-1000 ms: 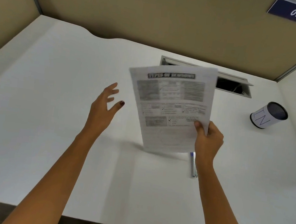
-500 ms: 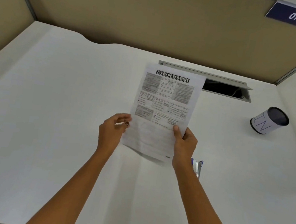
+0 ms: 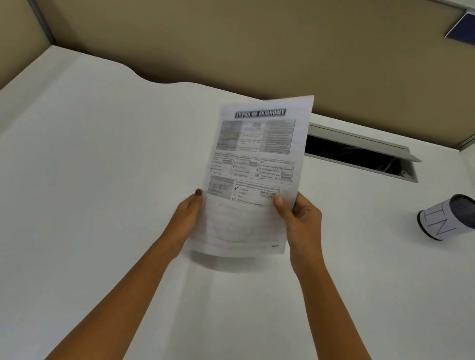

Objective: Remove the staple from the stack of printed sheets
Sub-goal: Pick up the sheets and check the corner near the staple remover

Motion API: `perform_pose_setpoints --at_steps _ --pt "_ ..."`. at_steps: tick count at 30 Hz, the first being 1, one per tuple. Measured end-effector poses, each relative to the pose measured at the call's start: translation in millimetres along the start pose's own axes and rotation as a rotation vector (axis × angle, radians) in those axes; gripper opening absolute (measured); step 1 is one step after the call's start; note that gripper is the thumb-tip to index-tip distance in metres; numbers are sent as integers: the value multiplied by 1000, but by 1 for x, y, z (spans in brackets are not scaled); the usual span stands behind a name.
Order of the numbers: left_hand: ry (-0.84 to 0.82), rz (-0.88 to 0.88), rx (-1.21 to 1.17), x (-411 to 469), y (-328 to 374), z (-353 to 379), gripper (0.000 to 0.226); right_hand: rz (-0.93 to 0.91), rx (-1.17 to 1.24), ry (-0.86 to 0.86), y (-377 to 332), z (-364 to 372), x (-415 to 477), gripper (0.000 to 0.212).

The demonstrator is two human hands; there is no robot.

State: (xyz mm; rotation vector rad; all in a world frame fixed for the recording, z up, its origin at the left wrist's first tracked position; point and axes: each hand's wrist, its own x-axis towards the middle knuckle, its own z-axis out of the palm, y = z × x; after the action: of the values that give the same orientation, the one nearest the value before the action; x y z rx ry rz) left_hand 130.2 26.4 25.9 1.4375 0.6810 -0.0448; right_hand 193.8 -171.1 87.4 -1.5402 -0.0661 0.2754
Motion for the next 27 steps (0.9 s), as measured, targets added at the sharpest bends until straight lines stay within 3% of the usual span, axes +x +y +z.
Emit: perform_pose_setpoints --at_steps 3,5,14,27 --pt "62 132 -27 8 8 -6 15 15 -68 109 2 1 14 19" --pt "125 188 -25 16 15 -9 11 22 -148 182 7 3 25 17" --pt "509 284 145 58 39 -17 34 53 -463 238 29 42 95 26" --pt "643 253 270 138 44 -43 37 37 -602 100 57 86 162 47"
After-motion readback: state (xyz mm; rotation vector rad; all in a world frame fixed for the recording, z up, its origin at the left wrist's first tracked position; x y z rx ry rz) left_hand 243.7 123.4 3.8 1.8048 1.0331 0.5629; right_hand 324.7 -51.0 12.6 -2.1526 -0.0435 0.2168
